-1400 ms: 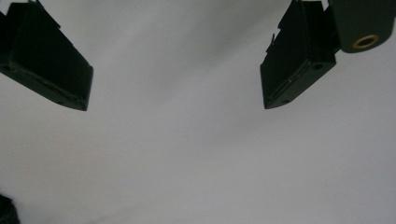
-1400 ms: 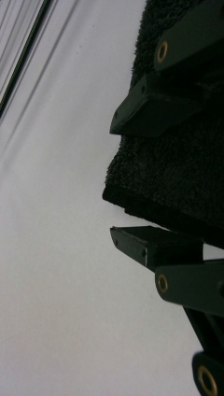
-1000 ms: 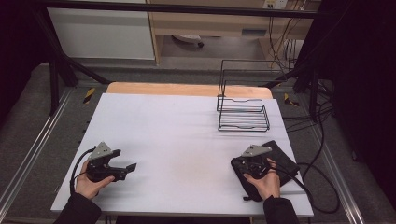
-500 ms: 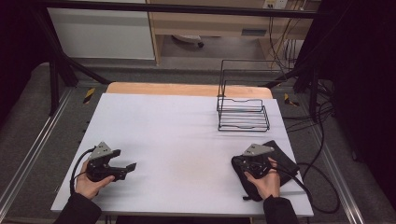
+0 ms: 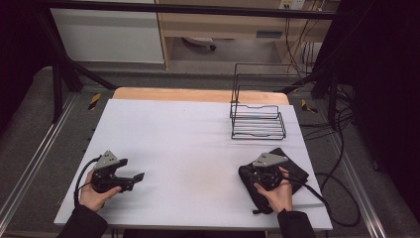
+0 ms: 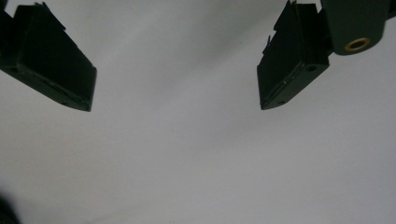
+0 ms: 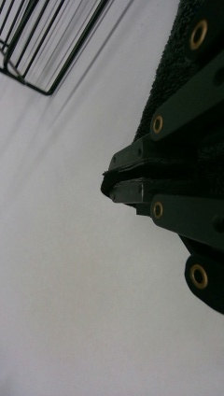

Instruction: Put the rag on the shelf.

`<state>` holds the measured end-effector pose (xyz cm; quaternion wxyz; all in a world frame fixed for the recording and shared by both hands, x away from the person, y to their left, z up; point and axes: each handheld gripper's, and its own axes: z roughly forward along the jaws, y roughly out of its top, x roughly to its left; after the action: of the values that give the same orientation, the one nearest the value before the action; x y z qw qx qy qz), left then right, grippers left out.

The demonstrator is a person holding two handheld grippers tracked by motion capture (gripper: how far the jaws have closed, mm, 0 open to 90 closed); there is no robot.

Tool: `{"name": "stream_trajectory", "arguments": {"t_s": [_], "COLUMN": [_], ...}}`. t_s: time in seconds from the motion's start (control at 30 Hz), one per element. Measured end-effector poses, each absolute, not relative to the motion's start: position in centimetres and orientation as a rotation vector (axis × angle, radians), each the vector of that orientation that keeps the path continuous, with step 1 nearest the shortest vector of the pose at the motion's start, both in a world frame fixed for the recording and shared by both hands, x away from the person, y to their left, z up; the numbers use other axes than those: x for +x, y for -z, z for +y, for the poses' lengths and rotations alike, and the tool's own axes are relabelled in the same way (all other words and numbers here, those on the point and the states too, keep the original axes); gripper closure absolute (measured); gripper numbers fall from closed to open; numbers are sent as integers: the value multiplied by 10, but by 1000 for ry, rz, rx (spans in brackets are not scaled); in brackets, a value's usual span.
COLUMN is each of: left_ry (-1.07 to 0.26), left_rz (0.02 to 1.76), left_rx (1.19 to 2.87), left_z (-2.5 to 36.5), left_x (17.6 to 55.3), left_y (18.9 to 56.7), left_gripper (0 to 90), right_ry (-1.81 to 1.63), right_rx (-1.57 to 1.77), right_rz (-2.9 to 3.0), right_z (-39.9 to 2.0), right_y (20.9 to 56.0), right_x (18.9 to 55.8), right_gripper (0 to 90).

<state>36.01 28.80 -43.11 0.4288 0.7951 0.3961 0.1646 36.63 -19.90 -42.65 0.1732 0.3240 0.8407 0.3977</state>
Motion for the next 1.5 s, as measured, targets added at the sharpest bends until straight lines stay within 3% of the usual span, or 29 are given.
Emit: {"name": "stream_trajectory", "arguments": {"t_s": [0.8, 1.17, 1.27, 1.5], "left_ry": [-409, -400, -396, -392], "left_rz": [1001, 1010, 1011, 1014], "left_rx": [1991, 1989, 1995, 1997], "left_z": [289, 288, 288, 283], "left_x": [361, 361, 361, 361], "left_y": [431, 432, 432, 430], "left_gripper": [115, 105, 102, 94], "right_ry": [-1244, -1198, -1195, -1298], "right_rx": [703, 665, 689, 790], "right_rz": [2537, 2622, 2650, 2555], "right_z": [-105, -87, -87, -115], "right_y": [423, 440, 442, 423], "right_x": [356, 354, 356, 358], "right_gripper": [849, 828, 759, 426]}}
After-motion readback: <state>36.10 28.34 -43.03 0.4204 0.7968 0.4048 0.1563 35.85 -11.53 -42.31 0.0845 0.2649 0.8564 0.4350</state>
